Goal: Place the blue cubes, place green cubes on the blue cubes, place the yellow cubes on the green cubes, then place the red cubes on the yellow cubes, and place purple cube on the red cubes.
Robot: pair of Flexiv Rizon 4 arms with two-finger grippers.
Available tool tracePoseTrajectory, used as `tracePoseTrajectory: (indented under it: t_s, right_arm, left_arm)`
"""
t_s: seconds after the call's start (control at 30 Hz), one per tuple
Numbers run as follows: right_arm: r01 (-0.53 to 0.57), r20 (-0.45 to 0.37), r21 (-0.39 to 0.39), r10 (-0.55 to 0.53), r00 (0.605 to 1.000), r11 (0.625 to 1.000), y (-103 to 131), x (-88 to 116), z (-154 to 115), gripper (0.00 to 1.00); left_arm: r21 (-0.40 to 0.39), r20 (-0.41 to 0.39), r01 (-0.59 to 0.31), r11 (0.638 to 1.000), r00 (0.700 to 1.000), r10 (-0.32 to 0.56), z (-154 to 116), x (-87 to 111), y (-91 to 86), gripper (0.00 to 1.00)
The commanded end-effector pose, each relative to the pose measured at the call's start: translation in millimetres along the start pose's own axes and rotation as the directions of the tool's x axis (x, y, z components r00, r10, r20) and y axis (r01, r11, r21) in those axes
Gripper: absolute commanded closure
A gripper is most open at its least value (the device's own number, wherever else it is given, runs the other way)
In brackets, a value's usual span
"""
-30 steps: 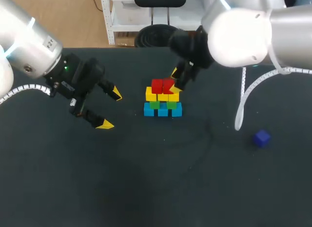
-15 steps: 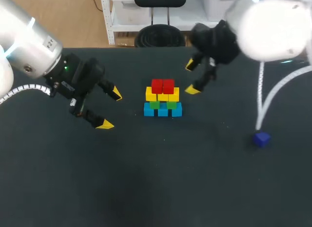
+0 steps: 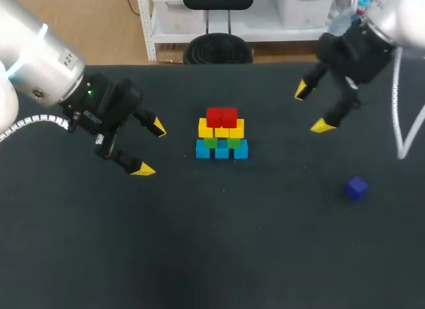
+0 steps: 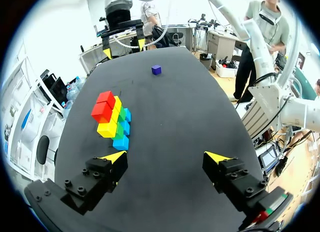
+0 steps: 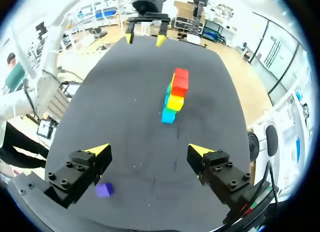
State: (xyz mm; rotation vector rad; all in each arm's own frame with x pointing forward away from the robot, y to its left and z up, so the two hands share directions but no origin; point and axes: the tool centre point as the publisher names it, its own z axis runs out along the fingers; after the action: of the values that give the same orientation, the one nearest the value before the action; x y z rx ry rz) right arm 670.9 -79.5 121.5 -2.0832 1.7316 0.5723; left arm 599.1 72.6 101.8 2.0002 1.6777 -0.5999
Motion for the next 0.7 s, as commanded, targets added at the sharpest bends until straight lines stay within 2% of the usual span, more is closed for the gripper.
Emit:
tracePoseTrajectory:
  t_s: [0.03,0.37,0.7]
  right_arm:
    - [0.017,0.023,0.001,-0.017,1.000,1.000,13,15,-7,0.00]
    - [0.162,0.007,-0.068,-0.162,0.987,0.984,55,49,-9,0.00]
    - [0.232,0.023,-0.118,-0.231,0.973,0.966,70,75,-9,0.00]
  left_arm:
    - [0.000,-0.001,-0.001,1.000,1.000,0.001,0,0.3,0.0,0.00]
    - [0.000,-0.001,-0.001,1.000,1.000,0.001,0,0.3,0.0,0.00]
    - [0.000,-0.001,-0.001,1.000,1.000,0.001,0,0.3,0.0,0.00]
